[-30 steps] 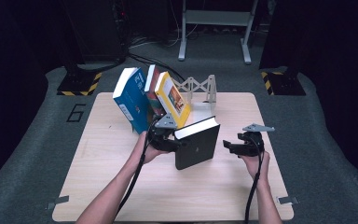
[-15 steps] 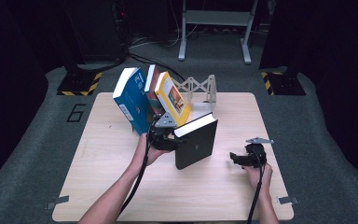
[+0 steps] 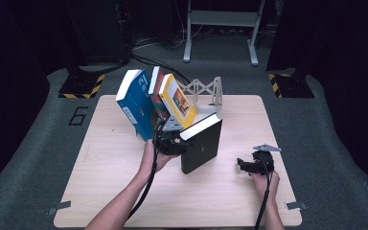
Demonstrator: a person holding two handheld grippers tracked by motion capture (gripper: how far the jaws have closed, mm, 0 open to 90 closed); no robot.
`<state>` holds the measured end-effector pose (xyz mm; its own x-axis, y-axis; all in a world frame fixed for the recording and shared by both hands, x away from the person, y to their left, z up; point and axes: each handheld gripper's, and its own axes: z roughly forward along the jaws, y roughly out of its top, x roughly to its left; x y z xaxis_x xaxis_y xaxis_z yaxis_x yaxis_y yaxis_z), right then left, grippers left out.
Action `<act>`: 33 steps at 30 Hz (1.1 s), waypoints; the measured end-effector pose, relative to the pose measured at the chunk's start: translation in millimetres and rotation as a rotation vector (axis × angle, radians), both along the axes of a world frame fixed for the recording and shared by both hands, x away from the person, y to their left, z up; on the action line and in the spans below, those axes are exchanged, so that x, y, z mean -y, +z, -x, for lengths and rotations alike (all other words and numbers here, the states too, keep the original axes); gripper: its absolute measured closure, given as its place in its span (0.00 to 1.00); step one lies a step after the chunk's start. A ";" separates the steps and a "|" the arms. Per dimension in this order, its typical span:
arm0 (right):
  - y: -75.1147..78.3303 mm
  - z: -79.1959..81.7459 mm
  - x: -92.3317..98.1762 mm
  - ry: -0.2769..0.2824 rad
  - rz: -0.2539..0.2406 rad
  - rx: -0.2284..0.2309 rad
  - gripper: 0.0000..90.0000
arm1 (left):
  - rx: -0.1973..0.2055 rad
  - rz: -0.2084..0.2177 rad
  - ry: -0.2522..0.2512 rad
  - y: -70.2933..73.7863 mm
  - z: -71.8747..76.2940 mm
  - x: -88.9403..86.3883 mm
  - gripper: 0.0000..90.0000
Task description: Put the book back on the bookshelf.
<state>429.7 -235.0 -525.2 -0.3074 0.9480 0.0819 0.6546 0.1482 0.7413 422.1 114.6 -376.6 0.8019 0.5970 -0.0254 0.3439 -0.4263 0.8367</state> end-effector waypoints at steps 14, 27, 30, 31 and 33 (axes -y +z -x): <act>-1.8 3.0 0.4 -0.018 -0.003 0.012 0.15 | 0.008 -0.036 -0.012 11.1 -4.8 4.7 0.48; -1.7 3.3 2.4 -0.026 -0.011 0.011 0.15 | -0.031 -0.088 -0.043 16.6 -15.7 18.1 0.54; -1.9 3.1 1.3 -0.030 -0.007 0.014 0.15 | -0.051 -0.087 -0.027 17.3 -17.1 18.5 0.58; -2.1 3.0 1.2 -0.032 -0.009 0.017 0.15 | -0.057 -0.090 -0.034 17.8 -17.4 17.9 0.58; -2.2 3.1 1.1 -0.033 -0.010 0.018 0.15 | -0.048 -0.084 -0.028 17.1 -16.7 18.6 0.59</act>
